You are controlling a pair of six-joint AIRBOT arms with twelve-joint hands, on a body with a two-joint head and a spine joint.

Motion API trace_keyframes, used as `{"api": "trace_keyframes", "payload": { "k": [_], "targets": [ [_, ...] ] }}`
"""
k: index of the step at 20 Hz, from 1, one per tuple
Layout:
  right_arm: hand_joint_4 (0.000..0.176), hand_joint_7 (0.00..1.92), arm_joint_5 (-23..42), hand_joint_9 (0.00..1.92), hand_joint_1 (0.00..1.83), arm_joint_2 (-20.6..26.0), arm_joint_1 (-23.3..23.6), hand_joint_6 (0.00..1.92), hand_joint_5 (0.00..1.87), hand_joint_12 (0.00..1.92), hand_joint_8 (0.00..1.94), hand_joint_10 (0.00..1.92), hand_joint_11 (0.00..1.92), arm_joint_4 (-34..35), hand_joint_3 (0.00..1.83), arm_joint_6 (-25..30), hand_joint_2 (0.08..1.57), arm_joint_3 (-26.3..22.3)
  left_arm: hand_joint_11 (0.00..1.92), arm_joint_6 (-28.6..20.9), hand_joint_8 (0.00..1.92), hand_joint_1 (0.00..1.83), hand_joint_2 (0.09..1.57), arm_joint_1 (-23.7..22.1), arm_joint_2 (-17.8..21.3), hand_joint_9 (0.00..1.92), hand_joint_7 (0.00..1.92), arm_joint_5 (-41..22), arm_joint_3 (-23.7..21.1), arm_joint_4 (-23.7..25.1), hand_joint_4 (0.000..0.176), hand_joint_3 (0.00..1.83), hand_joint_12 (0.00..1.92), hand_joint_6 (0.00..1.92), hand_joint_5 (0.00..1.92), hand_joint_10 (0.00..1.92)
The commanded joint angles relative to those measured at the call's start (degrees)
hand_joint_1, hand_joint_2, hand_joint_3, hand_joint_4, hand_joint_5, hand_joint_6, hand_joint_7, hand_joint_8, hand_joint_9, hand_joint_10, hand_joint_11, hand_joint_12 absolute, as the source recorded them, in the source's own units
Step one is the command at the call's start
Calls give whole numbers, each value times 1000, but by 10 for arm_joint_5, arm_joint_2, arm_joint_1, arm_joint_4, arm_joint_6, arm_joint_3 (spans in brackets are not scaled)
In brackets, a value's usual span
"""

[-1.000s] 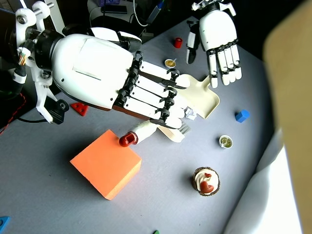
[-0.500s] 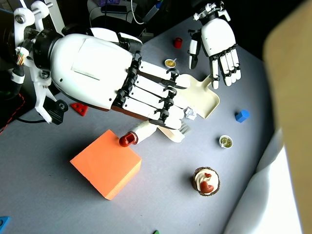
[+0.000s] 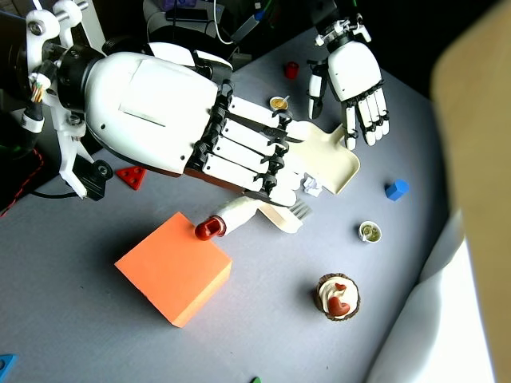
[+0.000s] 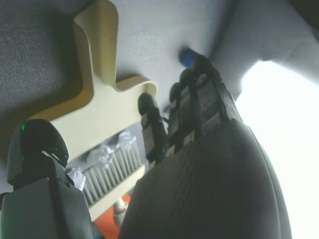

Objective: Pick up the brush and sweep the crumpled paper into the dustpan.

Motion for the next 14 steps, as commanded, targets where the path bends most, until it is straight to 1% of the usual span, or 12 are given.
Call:
{"api": "trace_keyframes", "payload": {
  "k": [1,2,4,6,8,9,10,13,14],
  "targets": [
    [0,102,-40,138,0,8,9,7,82,52,8,12,135,-32,2,3,891,-3,113,8,0,884,965,0,0,106,92,-56,5,3,85,0,65,5,378,1],
    [0,58,-41,90,0,8,9,1,38,31,1,2,89,-32,3,3,894,-3,114,13,3,875,966,0,-2,107,98,-59,8,-2,87,0,67,8,388,1],
    [0,44,-41,80,0,8,9,0,23,28,0,1,85,-32,5,3,900,-3,110,22,3,865,975,1,-5,99,99,-59,13,-11,87,3,66,7,391,0],
    [0,79,-41,113,0,9,9,14,59,44,13,13,125,-33,7,3,908,-3,117,30,6,864,970,3,-7,111,107,-60,15,-20,91,0,71,12,406,5],
    [0,78,-42,103,0,9,8,11,60,36,10,6,108,-34,3,3,904,-4,130,41,5,851,972,7,-10,117,109,-65,15,-34,97,1,77,11,410,6],
    [0,30,-43,50,0,9,8,1,11,13,1,0,56,-34,6,3,912,-4,124,43,0,855,977,10,-12,108,98,-68,15,-38,87,3,76,10,412,2],
    [0,65,-43,89,0,9,8,15,43,30,16,18,100,-35,2,3,905,-4,126,43,5,870,973,14,-14,138,144,-71,15,-42,82,1,84,11,491,5],
    [0,47,-43,74,0,9,8,6,32,20,5,8,78,-35,3,3,910,-4,140,43,5,865,972,21,-18,137,154,-79,15,-45,85,0,94,17,529,2],
    [0,33,-43,66,0,9,8,1,20,17,0,4,73,-35,0,3,905,-4,146,43,7,884,970,23,-20,142,162,-81,15,-46,76,0,97,24,557,3]
  ]
}}
